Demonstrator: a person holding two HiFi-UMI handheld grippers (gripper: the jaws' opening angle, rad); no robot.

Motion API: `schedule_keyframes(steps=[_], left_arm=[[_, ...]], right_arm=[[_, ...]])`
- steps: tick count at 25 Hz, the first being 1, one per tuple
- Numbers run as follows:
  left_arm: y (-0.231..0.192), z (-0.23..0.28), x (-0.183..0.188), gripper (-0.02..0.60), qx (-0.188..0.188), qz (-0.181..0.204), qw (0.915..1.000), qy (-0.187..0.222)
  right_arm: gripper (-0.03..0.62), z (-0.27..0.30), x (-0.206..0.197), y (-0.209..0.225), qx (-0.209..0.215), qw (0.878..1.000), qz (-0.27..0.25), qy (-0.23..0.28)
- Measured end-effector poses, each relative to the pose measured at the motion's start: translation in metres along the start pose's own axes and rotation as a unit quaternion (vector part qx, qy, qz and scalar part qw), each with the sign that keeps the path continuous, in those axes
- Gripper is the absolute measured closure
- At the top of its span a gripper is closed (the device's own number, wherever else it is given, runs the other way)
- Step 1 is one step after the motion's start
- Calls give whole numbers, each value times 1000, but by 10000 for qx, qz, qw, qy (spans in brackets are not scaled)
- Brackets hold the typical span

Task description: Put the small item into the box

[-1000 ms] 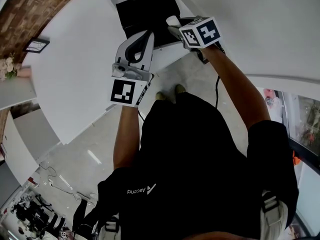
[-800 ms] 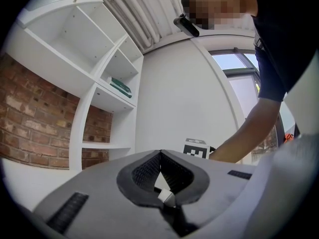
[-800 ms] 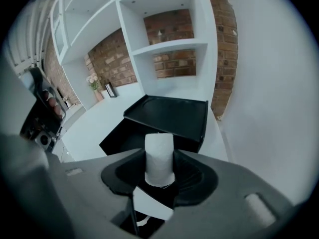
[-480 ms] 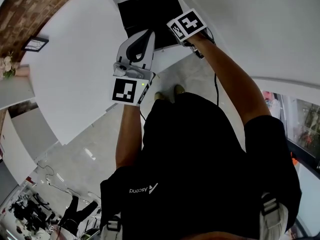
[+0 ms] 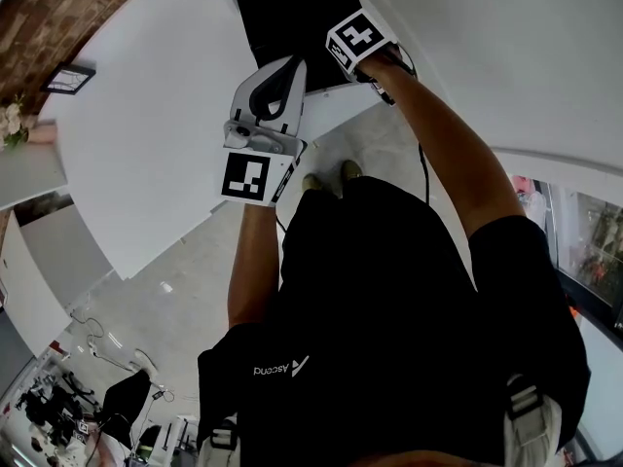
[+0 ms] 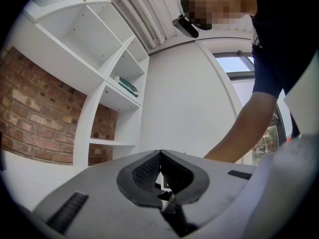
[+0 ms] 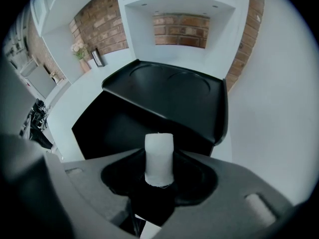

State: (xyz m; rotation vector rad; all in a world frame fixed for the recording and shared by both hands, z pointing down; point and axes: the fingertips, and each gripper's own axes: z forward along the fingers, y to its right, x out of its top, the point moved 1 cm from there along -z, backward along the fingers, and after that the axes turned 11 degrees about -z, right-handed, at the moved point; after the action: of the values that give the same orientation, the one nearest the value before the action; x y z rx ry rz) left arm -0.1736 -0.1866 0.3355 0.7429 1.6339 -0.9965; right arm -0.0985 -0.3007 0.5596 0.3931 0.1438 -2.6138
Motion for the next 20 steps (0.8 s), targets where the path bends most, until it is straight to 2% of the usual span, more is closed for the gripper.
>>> schedule_keyframes(steps=[9,16,20], left_arm=[[-7,-5,-4,583,53,-61,9999,-81],[-10,-5,-5,583,80,-58,9999,-87],[-8,-6,-5,583,78,-72,9999,-95]], right_arm=[[422,9,3,2,-310,9987,-292,-280],[419,13,1,1,-396,9969,-558,-386],[381,11,1,-3,-324,9969,-638,-329]])
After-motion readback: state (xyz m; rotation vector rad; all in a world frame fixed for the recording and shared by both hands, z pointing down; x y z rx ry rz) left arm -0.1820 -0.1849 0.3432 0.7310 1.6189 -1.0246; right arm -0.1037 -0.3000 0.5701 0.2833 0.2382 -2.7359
